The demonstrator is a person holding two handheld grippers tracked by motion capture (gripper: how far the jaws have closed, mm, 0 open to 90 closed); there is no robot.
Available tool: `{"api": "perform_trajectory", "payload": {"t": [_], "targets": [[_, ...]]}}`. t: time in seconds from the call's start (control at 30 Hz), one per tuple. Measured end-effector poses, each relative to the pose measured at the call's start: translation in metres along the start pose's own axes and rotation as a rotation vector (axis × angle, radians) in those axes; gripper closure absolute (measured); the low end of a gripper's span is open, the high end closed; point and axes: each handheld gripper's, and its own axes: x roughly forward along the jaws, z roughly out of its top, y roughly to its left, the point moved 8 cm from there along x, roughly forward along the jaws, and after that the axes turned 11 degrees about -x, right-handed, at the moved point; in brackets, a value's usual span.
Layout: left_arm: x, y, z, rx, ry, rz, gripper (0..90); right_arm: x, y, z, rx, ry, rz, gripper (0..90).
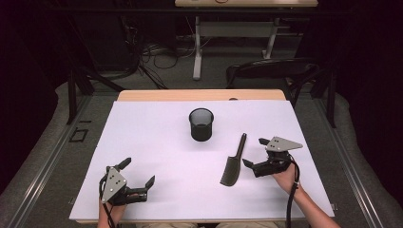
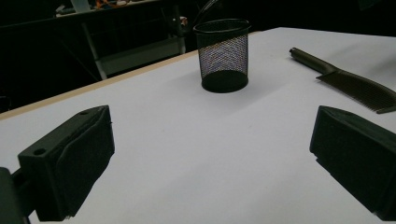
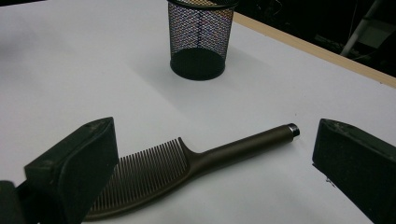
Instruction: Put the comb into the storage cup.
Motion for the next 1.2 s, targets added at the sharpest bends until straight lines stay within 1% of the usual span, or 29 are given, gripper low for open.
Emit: {"api": "perform_trajectory", "payload": {"t": [0.1,0.23,0.43,0.7,0.73,1.03,1.13,1.2], "targets": [[0.0,0.0,0.0,0.007,-0.002,0.005,0.0,0.004,-0.004,0.001,0.004,0.003,-0.003,0.0],[0.001,0.0,0.0,0.001,0.0,0.001,0.0,0.008,-0.008,0.002,0.013,0.003,-0.008,0.0],[0.002,0.0,0.0,-0.001,0.002,-0.003,0.0,0.016,-0.013,0.006,0.01,0.009,-0.006,0.0],[0.001,0.0,0.0,0.002,0.002,-0.003,0.0,0.022,-0.018,0.01,0.003,0.012,-0.008,0.0],[0.002,0.0,0.0,-0.001,0.002,-0.003,0.0,0.024,-0.019,0.012,0.0,0.011,-0.011,0.0],[0.001,0.0,0.0,0.001,0.0,-0.002,0.0,0.034,-0.025,0.015,-0.001,0.024,-0.011,0.0],[0.001,0.0,0.0,-0.001,0.0,-0.001,0.0,0.039,-0.03,0.016,0.007,0.03,-0.011,0.0],[0.001,0.001,0.0,0.001,0.0,-0.002,0.0,0.04,-0.03,0.016,0.013,0.028,-0.008,0.0]]}}
